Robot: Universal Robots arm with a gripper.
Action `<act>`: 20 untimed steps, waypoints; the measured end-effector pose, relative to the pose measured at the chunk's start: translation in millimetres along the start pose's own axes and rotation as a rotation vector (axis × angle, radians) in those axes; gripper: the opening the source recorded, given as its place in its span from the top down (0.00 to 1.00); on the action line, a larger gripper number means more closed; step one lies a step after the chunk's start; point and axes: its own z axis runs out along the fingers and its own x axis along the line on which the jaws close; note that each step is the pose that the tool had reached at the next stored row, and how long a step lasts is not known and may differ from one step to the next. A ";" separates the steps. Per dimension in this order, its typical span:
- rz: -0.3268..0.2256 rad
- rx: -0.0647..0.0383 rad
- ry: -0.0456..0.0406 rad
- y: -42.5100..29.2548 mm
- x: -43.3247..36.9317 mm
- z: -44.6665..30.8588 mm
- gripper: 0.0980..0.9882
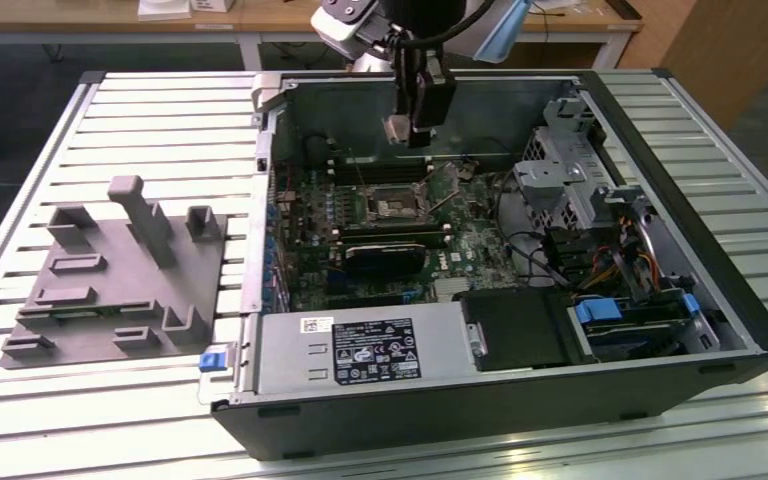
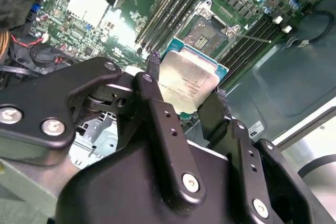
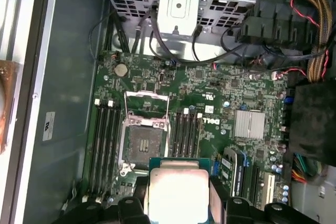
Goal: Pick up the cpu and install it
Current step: 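Place the cpu into insertion slot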
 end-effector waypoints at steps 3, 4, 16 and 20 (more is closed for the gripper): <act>0.000 0.000 0.0000 0.0 1.6 2.1 0.50; 0.000 0.000 0.0000 0.0 2.3 3.3 0.50; 0.000 0.000 0.0000 -0.1 3.8 8.4 0.50; 0.000 0.000 0.0000 -0.1 3.8 9.2 0.50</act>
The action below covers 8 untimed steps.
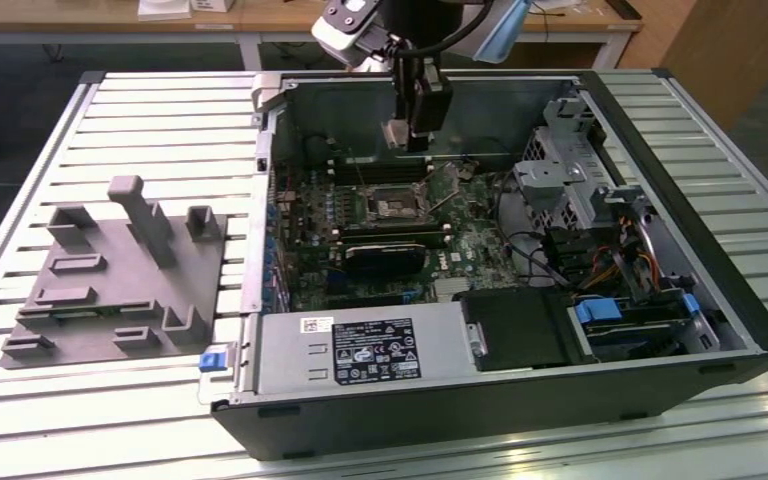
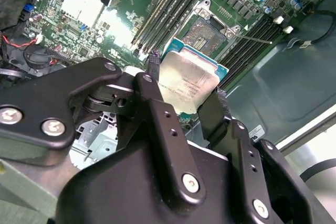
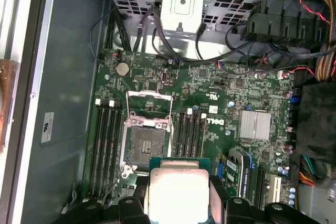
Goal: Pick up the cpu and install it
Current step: 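Place the cpu into insertion slot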
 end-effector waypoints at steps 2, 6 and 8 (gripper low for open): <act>0.000 0.000 0.0000 0.0 0.0 0.5 0.50; 0.000 0.000 0.0000 -0.1 0.1 1.9 0.50; 0.004 0.000 -0.0004 -0.1 1.6 4.5 0.50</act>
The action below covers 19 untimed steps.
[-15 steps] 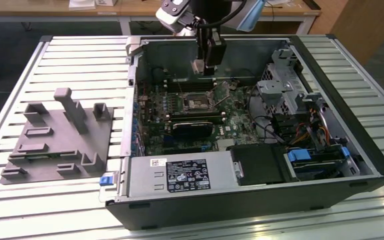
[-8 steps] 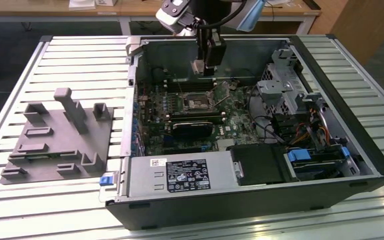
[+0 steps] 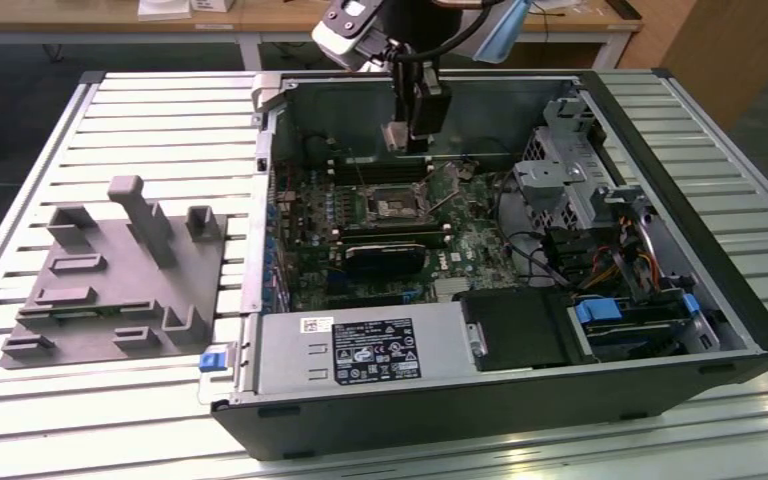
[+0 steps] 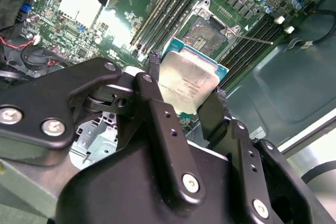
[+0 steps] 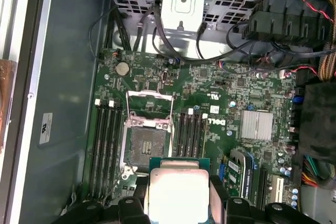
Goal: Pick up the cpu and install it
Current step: 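Place the cpu into insertion slot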
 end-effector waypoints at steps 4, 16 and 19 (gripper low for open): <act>0.005 0.000 -0.0010 0.4 8.5 7.0 0.50; 0.021 0.000 -0.0020 0.3 11.2 15.3 0.50; 0.021 0.000 -0.0020 0.2 11.2 16.3 0.50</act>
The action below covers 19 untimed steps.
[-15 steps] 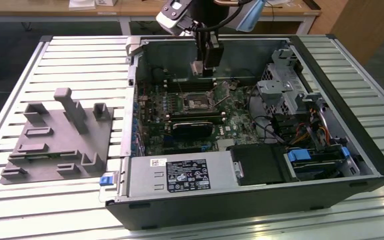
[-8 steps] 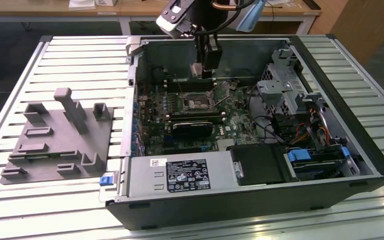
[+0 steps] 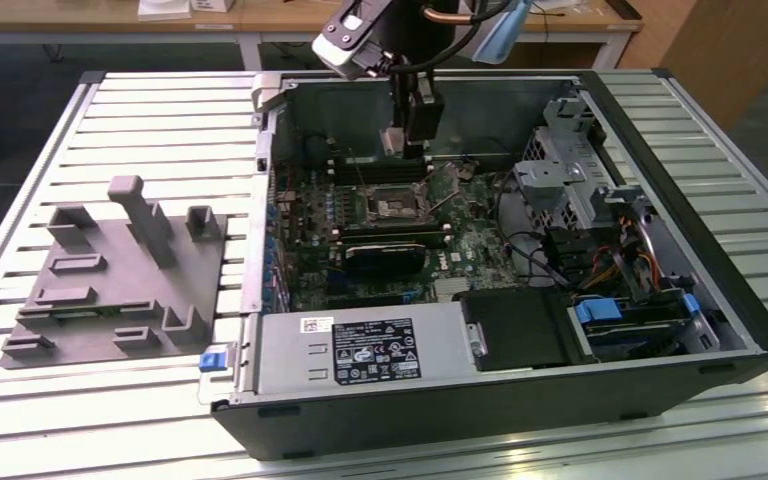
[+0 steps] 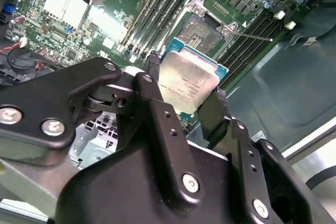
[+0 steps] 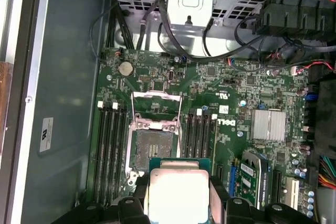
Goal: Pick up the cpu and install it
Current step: 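Place the cpu into insertion slot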
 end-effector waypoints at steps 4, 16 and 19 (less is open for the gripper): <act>0.000 0.002 0.0003 0.2 0.0 2.3 0.50; 0.000 0.020 0.0016 4.9 4.5 13.2 0.50; 0.000 0.029 0.0019 8.0 7.9 31.9 0.50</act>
